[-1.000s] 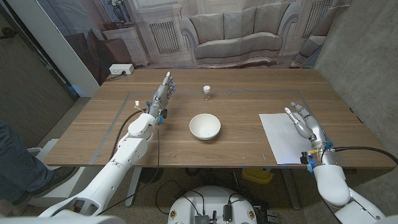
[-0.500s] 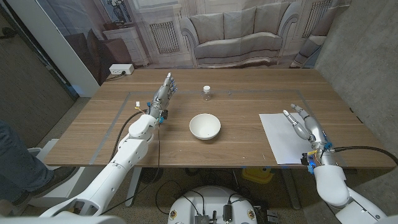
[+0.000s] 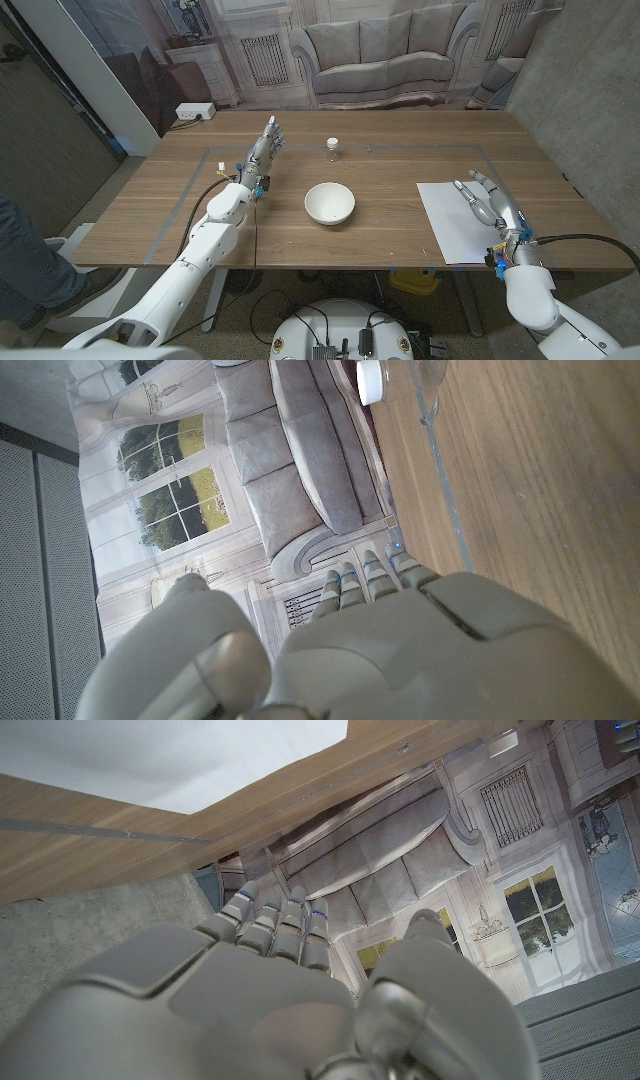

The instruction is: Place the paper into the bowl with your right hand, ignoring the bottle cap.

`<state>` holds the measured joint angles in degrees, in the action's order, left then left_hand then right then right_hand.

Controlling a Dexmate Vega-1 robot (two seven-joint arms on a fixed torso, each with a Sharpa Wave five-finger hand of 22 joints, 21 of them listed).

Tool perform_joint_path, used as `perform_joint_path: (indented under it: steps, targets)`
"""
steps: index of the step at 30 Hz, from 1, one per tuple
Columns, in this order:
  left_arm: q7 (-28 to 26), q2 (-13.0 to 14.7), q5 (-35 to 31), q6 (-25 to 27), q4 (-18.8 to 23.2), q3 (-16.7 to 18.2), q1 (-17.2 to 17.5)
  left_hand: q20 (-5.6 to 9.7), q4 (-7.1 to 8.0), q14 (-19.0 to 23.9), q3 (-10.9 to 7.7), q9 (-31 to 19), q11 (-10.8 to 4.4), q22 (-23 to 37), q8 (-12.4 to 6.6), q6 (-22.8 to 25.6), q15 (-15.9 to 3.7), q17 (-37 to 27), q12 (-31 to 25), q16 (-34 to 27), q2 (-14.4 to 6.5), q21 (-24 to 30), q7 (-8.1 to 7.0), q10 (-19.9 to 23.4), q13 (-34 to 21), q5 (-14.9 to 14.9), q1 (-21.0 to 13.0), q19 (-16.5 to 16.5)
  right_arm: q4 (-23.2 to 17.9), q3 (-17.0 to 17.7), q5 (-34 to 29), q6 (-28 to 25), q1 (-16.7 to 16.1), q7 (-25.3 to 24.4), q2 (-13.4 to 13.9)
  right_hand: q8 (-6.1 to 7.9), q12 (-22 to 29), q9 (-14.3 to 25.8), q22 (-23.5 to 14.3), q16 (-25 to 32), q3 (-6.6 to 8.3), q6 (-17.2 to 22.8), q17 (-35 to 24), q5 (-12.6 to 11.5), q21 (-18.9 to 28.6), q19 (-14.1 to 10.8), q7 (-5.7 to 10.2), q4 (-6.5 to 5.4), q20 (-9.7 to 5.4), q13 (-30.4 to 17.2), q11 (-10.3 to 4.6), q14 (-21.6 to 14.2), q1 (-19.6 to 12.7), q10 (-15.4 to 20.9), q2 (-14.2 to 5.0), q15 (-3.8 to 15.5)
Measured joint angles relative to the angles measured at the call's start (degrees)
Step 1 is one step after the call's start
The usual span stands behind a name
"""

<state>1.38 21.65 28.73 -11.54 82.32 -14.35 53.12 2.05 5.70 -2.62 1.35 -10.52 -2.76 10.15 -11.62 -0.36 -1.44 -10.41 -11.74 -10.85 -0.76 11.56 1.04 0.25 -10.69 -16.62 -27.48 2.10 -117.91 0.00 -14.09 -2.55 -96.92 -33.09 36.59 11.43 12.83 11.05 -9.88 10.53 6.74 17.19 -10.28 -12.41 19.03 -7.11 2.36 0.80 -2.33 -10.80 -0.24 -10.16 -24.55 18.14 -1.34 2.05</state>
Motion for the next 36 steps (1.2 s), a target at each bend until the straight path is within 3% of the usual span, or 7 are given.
perform_joint_path:
  steps: [36]
  targets:
    - [-0.51, 0.0, 0.31, -0.44, 0.34, -0.18, 0.39, 0.0, 0.08, 0.0, 0.39, 0.0, 0.0, 0.0, 0.0, 0.0, 0.0, 0.0, 0.0, 0.0, -0.22, 0.0, 0.0, 0.0, 0.0, 0.0, 0.23, 0.0, -2.47, -2.6, -5.13, -10.6, 0.96, -1.34, 3.79, -0.28, -0.44, 0.0, -0.13, 0.0, -0.15, -0.72, 0.01, 0.0, -1.06, -0.01, 0.73, 0.51, 0.02, 0.0, -0.18, 0.61, -0.22, -0.78, -0.19, 0.01]
